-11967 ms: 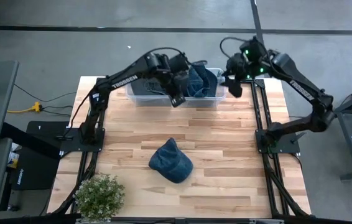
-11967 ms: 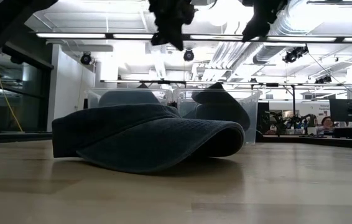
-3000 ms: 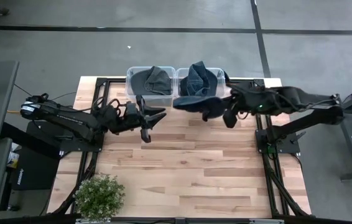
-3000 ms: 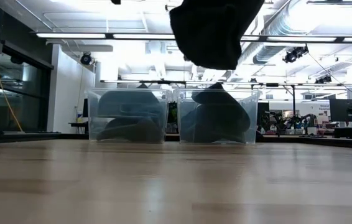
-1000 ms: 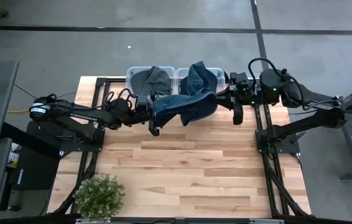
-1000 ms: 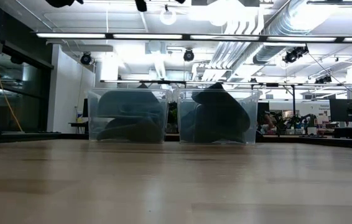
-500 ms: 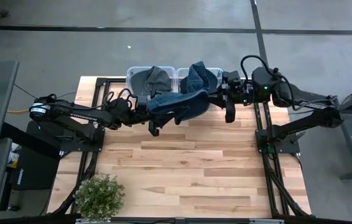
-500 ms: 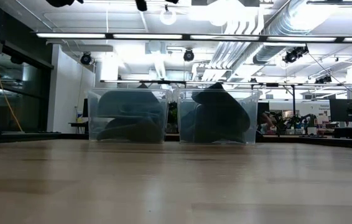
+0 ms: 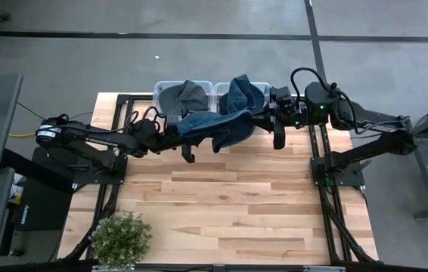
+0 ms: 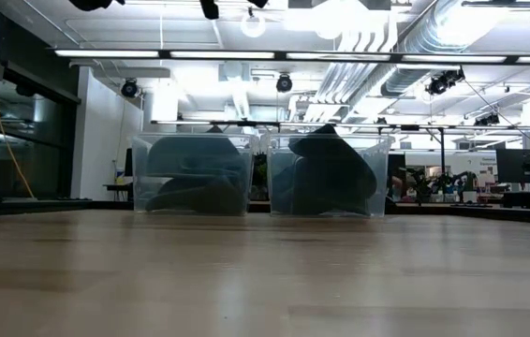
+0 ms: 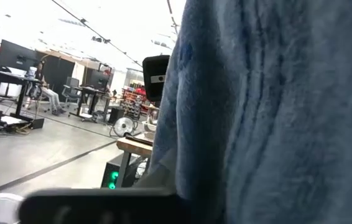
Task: Pick & Place hat
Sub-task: Put the blue cap into the right transparent bin
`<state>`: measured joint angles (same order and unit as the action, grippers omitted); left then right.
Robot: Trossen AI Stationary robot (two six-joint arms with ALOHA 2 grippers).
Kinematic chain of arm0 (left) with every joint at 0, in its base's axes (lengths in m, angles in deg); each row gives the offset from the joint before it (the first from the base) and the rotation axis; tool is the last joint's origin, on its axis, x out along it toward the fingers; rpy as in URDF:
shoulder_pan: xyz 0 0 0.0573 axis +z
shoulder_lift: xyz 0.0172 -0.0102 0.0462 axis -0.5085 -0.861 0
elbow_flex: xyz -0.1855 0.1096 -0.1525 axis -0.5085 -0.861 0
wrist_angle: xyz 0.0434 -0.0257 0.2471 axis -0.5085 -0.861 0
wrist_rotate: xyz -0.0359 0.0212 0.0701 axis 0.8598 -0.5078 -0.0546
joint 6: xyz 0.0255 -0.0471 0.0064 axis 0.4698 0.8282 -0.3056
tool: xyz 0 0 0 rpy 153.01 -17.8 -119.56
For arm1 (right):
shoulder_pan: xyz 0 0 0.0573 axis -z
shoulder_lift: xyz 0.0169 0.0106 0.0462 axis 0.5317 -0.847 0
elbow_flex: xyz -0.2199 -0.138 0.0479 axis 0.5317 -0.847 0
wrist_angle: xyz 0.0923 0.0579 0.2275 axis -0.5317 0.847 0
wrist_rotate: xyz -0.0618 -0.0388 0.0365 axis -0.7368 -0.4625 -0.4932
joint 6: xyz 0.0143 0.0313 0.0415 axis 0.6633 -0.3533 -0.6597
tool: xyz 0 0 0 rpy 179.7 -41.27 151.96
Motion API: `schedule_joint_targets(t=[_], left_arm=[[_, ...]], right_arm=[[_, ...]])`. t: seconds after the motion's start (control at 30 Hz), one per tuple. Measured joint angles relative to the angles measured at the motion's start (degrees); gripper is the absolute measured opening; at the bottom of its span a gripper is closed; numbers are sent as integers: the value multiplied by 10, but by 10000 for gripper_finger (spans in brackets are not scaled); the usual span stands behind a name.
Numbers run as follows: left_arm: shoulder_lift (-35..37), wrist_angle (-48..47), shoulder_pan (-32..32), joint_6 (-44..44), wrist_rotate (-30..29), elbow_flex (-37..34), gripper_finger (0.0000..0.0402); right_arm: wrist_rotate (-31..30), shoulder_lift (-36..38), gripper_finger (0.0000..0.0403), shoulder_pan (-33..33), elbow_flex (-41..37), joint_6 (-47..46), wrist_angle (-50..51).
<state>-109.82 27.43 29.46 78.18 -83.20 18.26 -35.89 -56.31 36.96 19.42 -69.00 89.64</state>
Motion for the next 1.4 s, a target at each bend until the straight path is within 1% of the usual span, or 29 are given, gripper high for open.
schedule_joint_targets(t=[0.03,0.13,0.4,0.53,0.67,0.87,0.93,1.13,1.27,1.4], left_arm=[[0,0,0,2,-1,0,15],[0,0,0,23,-4,0,7],[0,-1,0,51,-5,0,3],[0,-1,0,52,-5,0,2],[0,0,0,52,-7,0,1],[0,-1,0,64,-7,0,1],[0,-1,0,66,-16,0,1],[0,-1,0,93,-38,0,0],[0,-2,1,125,-46,0,0],[0,-5,20,193,-38,0,0]], right_arm=[[0,0,5,0,0,0,1],[0,0,5,0,0,0,0],[0,0,8,0,0,5,1],[2,0,34,0,0,6,3],[24,0,54,0,0,24,5],[14,13,72,4,0,33,5],[12,18,79,9,0,33,5],[12,55,104,38,0,63,25],[-18,93,118,65,0,84,44],[-33,127,123,89,0,104,69]])
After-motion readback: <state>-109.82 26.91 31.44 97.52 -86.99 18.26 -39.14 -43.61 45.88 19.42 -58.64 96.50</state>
